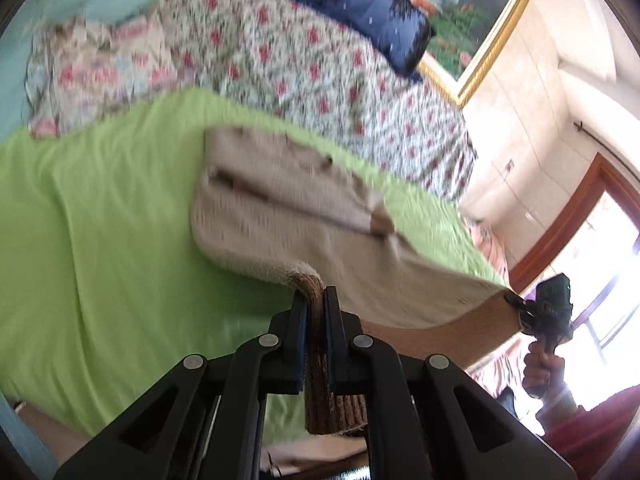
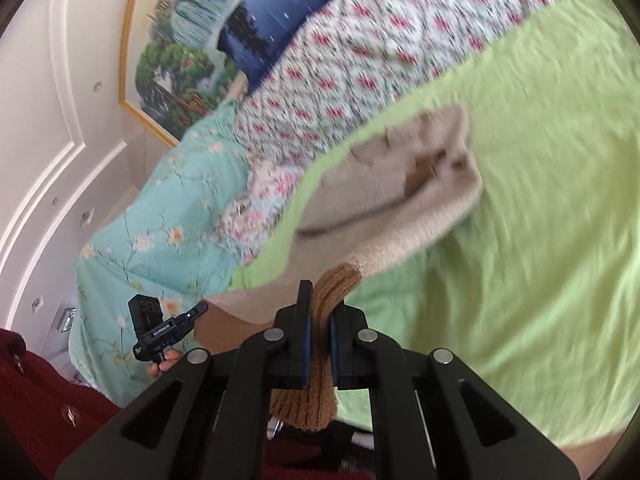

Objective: Fold small clothes
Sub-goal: 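Grasp the brown ribbed hem with both grippers and fold it toward the collar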

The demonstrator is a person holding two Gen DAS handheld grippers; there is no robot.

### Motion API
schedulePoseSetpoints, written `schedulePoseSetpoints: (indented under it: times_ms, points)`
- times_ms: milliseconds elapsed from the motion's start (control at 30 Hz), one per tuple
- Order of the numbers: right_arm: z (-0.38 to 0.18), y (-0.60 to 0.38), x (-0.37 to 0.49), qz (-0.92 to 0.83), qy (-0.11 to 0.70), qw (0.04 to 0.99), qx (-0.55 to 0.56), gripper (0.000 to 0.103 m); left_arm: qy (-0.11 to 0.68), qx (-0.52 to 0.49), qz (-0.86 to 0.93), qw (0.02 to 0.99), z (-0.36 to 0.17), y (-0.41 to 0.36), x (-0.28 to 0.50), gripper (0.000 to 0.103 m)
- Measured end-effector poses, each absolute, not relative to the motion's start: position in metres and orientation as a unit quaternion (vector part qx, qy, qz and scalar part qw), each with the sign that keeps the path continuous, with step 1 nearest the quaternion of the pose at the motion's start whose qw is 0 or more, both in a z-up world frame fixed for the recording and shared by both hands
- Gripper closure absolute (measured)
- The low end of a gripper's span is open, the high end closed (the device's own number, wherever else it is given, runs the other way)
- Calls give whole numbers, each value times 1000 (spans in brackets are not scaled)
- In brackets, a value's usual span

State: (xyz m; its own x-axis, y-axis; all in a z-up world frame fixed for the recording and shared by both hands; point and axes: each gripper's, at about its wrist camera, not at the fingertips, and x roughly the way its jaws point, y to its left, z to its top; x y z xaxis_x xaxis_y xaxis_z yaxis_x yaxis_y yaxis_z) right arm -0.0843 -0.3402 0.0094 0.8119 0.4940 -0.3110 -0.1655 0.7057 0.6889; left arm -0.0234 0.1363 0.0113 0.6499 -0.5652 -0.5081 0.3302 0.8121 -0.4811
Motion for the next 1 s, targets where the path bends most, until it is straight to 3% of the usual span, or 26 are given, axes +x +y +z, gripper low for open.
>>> schedulePoseSetpoints:
  times_ms: [233,500,1000]
  points:
    - [30,-358,-1,136,231,912,310,95,288,-169,-228,915,45,125,40,97]
    - [27,-388,114,76,262,918,288,95,287,-149,-190,927,57,93,161,97]
    - [-38,-423,260,-4,332,901,279,95,362,-131,-125,915,-11,63,338,97]
